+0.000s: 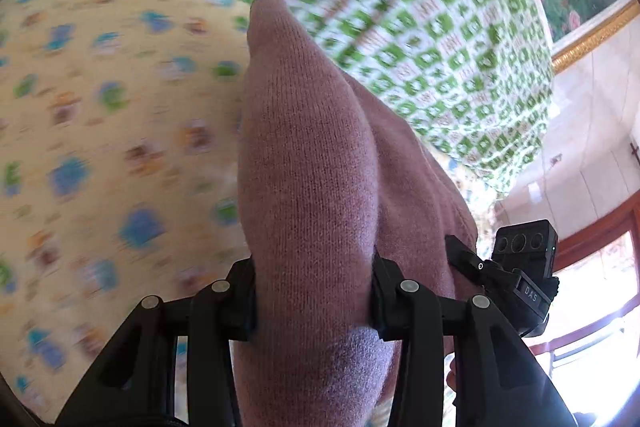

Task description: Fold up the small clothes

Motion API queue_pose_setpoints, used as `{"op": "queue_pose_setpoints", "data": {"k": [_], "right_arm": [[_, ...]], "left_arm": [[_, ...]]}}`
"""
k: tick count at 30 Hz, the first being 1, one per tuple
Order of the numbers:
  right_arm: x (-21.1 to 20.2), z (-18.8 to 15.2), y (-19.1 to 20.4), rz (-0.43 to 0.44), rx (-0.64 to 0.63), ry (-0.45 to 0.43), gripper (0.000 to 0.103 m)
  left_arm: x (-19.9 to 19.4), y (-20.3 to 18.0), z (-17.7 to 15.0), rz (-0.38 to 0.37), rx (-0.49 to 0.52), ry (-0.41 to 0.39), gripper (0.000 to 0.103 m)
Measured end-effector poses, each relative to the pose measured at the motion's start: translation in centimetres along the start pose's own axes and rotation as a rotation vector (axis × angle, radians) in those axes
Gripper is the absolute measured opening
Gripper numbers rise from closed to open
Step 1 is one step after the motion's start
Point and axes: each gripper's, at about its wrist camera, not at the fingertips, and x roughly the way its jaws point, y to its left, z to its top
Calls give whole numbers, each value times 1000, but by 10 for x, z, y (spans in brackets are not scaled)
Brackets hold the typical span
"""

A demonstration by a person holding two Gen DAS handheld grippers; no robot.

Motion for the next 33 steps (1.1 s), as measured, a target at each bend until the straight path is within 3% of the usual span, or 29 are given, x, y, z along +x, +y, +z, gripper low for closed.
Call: {"op": "queue_pose_setpoints", "data": {"k": [6, 10, 13, 14, 20, 33], "right_arm": [[50, -41, 21, 21, -11, 92, 37], [78, -64, 16, -41, -6, 159, 38], [85, -72, 3, -99, 13, 169, 46], [85, -72, 0, -106, 27, 166, 51], [71, -71, 4, -148, 35, 144, 53], [9, -106, 48, -272, -41, 34, 53]], "left_arm": [[-34, 63, -28, 35, -51, -1, 43], [-30, 97, -45, 72, -78, 37, 47], [-33, 101, -47, 77, -83, 26, 52], [-35, 100, -48, 87, -80, 25, 53], [-56, 90, -55, 145, -72, 3, 57], [-96, 104, -106, 133, -95, 20, 58]]}}
